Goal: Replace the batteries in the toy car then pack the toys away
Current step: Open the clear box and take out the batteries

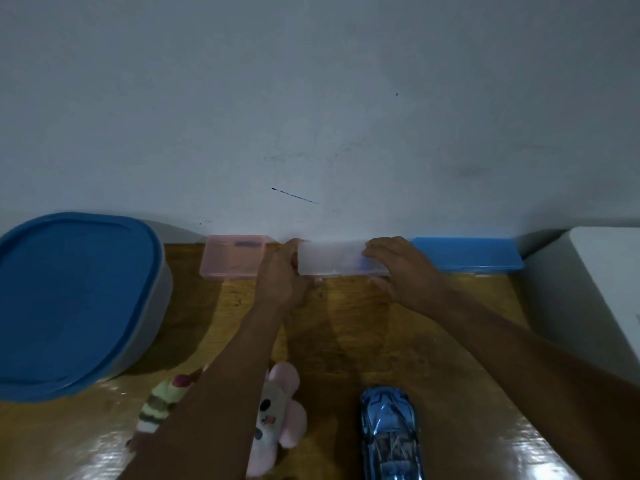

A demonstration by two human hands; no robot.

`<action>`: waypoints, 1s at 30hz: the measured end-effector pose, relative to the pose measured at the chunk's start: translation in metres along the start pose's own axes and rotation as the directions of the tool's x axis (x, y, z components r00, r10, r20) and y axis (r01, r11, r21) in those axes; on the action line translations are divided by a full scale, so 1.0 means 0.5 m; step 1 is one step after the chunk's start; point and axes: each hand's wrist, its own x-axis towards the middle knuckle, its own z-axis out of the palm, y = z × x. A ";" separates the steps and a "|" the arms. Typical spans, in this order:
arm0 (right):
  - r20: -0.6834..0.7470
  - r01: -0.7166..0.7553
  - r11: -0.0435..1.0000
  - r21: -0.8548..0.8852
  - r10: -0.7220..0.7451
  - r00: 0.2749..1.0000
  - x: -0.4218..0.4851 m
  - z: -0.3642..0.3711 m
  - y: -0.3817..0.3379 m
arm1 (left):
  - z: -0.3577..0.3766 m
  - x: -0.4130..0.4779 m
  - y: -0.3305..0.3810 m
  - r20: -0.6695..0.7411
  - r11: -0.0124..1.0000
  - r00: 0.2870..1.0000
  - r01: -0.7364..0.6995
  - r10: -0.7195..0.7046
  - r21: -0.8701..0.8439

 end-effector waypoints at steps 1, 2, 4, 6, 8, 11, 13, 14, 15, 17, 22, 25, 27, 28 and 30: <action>-0.005 -0.005 1.000 -0.005 0.005 1.000 0.000 0.001 0.001 | -0.001 0.000 0.001 0.002 1.000 1.000 0.001 -0.001 0.004; -0.010 -0.007 1.000 -0.012 0.007 1.000 -0.001 0.002 0.001 | -0.002 0.000 0.002 0.005 1.000 1.000 0.004 -0.004 0.008; -0.025 0.006 0.999 -0.035 -0.007 1.000 0.000 0.005 0.002 | -0.003 0.001 0.005 0.013 1.000 1.000 0.008 -0.008 0.023; -0.047 0.025 0.997 -0.070 -0.028 0.999 0.000 0.009 0.002 | -0.004 0.002 0.009 0.029 1.000 0.999 0.021 -0.021 0.018; -0.065 0.042 0.995 -0.093 -0.048 0.997 0.001 0.010 0.002 | -0.005 0.003 0.009 0.039 0.999 0.999 0.029 -0.030 0.022; -0.094 0.066 0.988 -0.142 -0.080 0.992 0.000 0.009 0.003 | -0.004 0.007 0.010 0.060 0.999 0.998 0.030 -0.031 0.026; -0.118 0.092 0.980 -0.179 -0.114 0.986 0.000 0.011 0.004 | -0.004 0.008 0.013 0.071 0.999 0.997 0.036 -0.037 0.020; -0.128 0.101 0.977 -0.190 -0.127 0.984 0.001 0.013 0.003 | -0.004 0.008 0.014 0.075 0.999 0.997 0.036 -0.036 0.012; -0.137 0.112 0.974 -0.198 -0.141 0.981 0.001 0.016 0.002 | -0.004 0.008 0.015 0.077 0.999 0.996 0.033 -0.033 0.003; -0.149 0.133 0.970 -0.204 -0.165 0.975 0.004 0.022 0.000 | -0.005 0.007 0.016 0.079 1.000 0.996 0.029 -0.028 -0.007; -0.189 0.150 0.968 -0.201 -0.188 0.964 0.009 0.031 0.001 | -0.008 0.009 0.017 0.083 0.999 0.996 0.041 -0.039 -0.021; -0.216 0.155 0.961 -0.229 -0.205 0.955 0.010 0.033 0.001 | -0.007 0.010 0.017 0.080 0.999 0.996 0.043 -0.042 -0.018; -0.231 0.170 0.955 -0.243 -0.227 0.946 0.011 0.034 0.001 | -0.007 0.010 0.017 0.075 0.999 0.996 0.043 -0.042 -0.019; -0.236 0.178 0.951 -0.252 -0.239 0.942 0.011 0.034 0.000 | -0.007 0.010 0.017 0.074 0.999 0.996 0.041 -0.039 -0.021; -0.241 0.190 0.941 -0.282 -0.261 0.935 0.013 0.032 0.000 | -0.007 0.009 0.018 0.077 0.999 0.996 0.038 -0.036 -0.025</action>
